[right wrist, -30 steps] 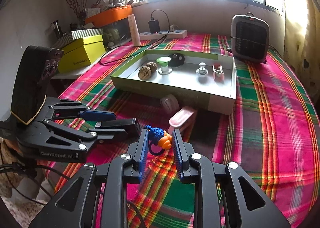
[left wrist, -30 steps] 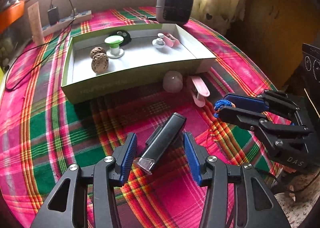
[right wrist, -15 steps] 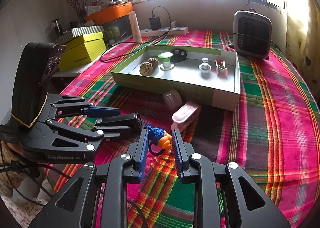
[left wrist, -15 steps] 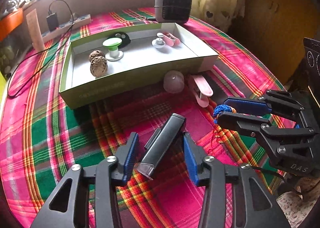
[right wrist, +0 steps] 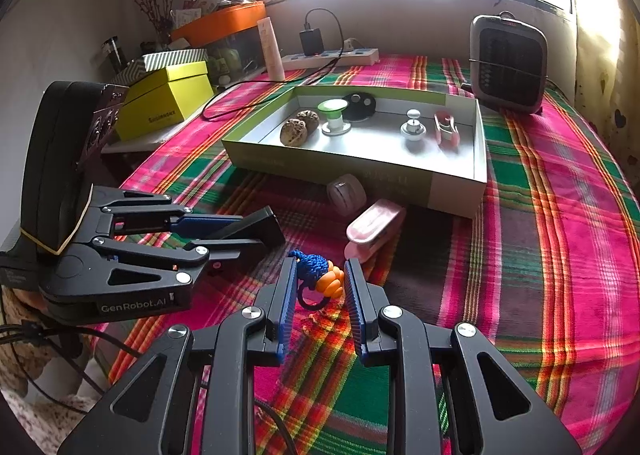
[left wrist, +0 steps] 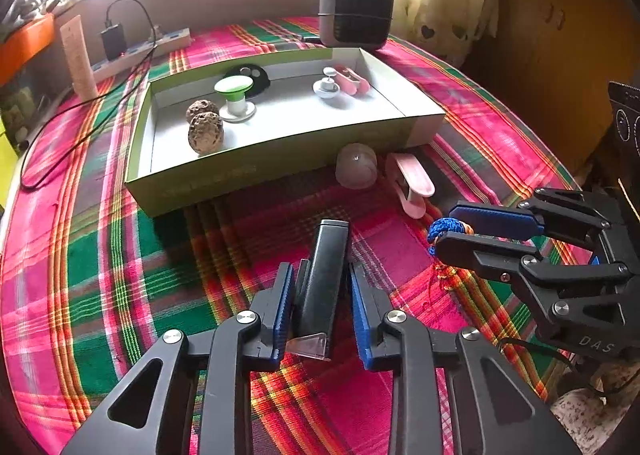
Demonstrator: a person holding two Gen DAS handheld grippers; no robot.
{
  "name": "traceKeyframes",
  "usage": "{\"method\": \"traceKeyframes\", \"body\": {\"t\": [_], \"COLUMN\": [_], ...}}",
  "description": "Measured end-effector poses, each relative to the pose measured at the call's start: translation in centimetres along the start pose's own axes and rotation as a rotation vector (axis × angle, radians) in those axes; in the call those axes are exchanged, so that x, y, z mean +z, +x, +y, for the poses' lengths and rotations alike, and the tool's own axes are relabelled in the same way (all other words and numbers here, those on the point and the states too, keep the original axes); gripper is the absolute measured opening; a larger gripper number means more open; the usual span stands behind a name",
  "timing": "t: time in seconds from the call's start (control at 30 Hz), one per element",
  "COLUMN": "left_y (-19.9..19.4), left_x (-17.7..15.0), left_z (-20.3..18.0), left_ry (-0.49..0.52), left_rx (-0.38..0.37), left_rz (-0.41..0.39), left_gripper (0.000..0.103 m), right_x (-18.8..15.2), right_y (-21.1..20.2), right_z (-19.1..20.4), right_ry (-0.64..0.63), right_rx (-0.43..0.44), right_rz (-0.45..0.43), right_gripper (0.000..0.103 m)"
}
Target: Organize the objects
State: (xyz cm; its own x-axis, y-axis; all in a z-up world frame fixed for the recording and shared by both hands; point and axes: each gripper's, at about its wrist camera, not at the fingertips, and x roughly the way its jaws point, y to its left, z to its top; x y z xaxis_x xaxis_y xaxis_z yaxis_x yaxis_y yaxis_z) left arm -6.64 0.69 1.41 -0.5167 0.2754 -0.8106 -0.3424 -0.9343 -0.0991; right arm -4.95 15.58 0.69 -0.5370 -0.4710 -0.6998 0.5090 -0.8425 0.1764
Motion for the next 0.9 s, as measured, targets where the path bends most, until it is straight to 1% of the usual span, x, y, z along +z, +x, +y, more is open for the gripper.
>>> {"method": "traceKeyframes", "body": {"t": [0.23,0.43,0.8,0.9], "left_y": [-0.02,-0.03,-0.03,-0.14], "left_x": [0.02,-0.01,-0.07,-0.06], "left_z": [-0.18,-0.3,-0.25,-0.16], "left_ry": [-0.007,-0.014,-0.029,-0.033], "left_rx": [0.019,0.034,0.032,0.042], "left_rz": [-0.003,-0.01,-0.01,-0.01], "left_gripper": [0.022,0.022,0.022,0.022], "right_x": [0.11,0.09,0.29,0.38], "right_y": [0.19,0.34,0.76,0.8], "right_z": [0.02,0.25,0.11,0.09], "right_ry": [-0.002,-0.008,-0.002,-0.004], "right_rx": [0.002,0.005,0.006,0.011], "right_rz": [0.004,0.009,0.012,0.011], "right_gripper": [0.025,0.025,0.025,0.025]}}
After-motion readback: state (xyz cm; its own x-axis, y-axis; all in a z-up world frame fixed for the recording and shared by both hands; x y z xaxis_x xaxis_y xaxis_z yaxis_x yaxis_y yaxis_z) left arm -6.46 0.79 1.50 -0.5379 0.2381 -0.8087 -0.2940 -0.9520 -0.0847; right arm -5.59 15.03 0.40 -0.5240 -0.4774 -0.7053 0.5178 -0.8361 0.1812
